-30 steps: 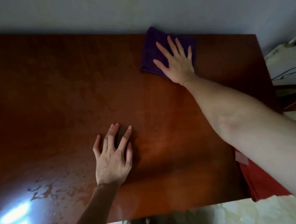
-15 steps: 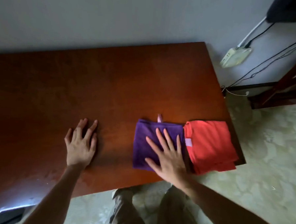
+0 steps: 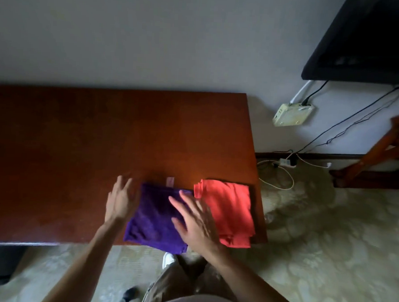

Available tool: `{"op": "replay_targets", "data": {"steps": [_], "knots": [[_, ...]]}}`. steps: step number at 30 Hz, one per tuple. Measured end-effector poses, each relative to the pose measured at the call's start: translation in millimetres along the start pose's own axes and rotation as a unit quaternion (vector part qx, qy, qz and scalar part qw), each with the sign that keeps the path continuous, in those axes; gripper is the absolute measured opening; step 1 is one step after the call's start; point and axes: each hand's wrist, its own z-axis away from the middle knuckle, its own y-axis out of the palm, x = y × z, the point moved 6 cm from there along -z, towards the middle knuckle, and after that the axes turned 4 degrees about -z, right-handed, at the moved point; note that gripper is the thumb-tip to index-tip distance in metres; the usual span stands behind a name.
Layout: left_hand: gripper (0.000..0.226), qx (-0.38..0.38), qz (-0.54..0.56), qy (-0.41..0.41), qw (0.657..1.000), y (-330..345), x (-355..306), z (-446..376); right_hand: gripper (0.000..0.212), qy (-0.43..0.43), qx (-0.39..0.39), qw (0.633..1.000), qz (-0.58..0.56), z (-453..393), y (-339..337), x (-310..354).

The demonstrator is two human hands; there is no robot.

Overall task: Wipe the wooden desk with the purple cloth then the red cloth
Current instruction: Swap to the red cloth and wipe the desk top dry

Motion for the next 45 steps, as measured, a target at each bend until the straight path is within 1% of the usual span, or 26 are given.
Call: {"op": "replay_targets", "data": {"steps": [2, 3, 5, 7, 9, 11, 14, 19, 25, 28, 30, 32, 35, 37, 40, 43, 45], "knots": [[0.044, 0.012, -0.032, 0.066, 0.997, 7.8, -39.8, -2.0, 0.052, 0.069, -0.076, 0.994, 0.025, 15.2, -30.7, -31.5], [0.047, 0.017, -0.05, 0.095, 0.994, 12.2, -57.3, -3.5, 0.052, 0.103, -0.093, 0.989, 0.047, 21.6, -39.0, -47.0], [0.046, 0.024, -0.093, 0.154, 0.983, 26.8, -79.5, -2.3, 0.056, 0.139, -0.081, 0.982, 0.101, 28.1, -43.0, -70.6], [0.049, 0.04, -0.12, 0.197, 0.972, 49.5, -81.0, 5.4, 0.062, 0.136, -0.04, 0.978, 0.154, 28.1, -35.0, -86.2], [0.053, 0.065, -0.117, 0.217, 0.967, 71.5, -69.9, 17.4, 0.065, 0.13, -0.019, 0.974, 0.184, 29.3, -25.9, -95.2], [0.057, 0.065, -0.115, 0.219, 0.967, 83.0, -59.0, 23.1, 0.067, 0.135, -0.026, 0.972, 0.19, 27.8, -22.0, -98.2], [0.058, 0.065, -0.106, 0.212, 0.969, 85.4, -60.9, 20.6, 0.07, 0.132, -0.037, 0.973, 0.188, 15.4, -24.9, -104.0], [0.059, 0.054, -0.107, 0.211, 0.97, 86.3, -59.2, 21.2, 0.073, 0.114, -0.029, 0.967, 0.225, -41.7, -39.7, -122.3], [0.06, 0.062, -0.117, 0.219, 0.967, 86.4, -59.6, 22.7, 0.073, 0.1, -0.012, 0.968, 0.229, -159.0, -60.7, -174.2], [0.06, 0.057, -0.119, 0.215, 0.968, 87.1, -59.9, 23.0, 0.077, 0.106, -0.002, 0.972, 0.21, -227.4, -78.0, -196.9], [0.06, 0.044, -0.122, 0.21, 0.969, 86.0, -61.3, 24.1, 0.078, 0.117, -0.005, 0.973, 0.198, -273.9, -90.1, -209.9], [0.06, 0.031, -0.125, 0.215, 0.968, 86.8, -62.8, 23.6, 0.074, 0.128, -0.003, 0.974, 0.189, -318.6, -101.9, -222.7], [0.058, 0.007, -0.11, 0.217, 0.97, 85.1, -61.4, 22.3, 0.069, 0.14, -0.002, 0.972, 0.187, -362.5, -114.1, -237.4], [0.057, 0.002, -0.109, 0.22, 0.969, 84.5, -60.9, 20.1, 0.073, 0.143, 0.003, 0.971, 0.192, -374.3, -114.4, -242.0], [0.057, 0.008, -0.119, 0.224, 0.967, 87.2, -59.1, 19.5, 0.083, 0.136, 0.029, 0.97, 0.198, -367.4, -111.1, -237.2], [0.057, 0.012, -0.122, 0.222, 0.967, 88.1, -57.0, 19.9, 0.088, 0.125, 0.024, 0.972, 0.198, -335.2, -111.9, -228.8], [0.057, 0.014, -0.126, 0.224, 0.966, 87.5, -56.5, 19.4, 0.093, 0.109, 0.021, 0.972, 0.208, -294.2, -109.0, -220.3]]}}
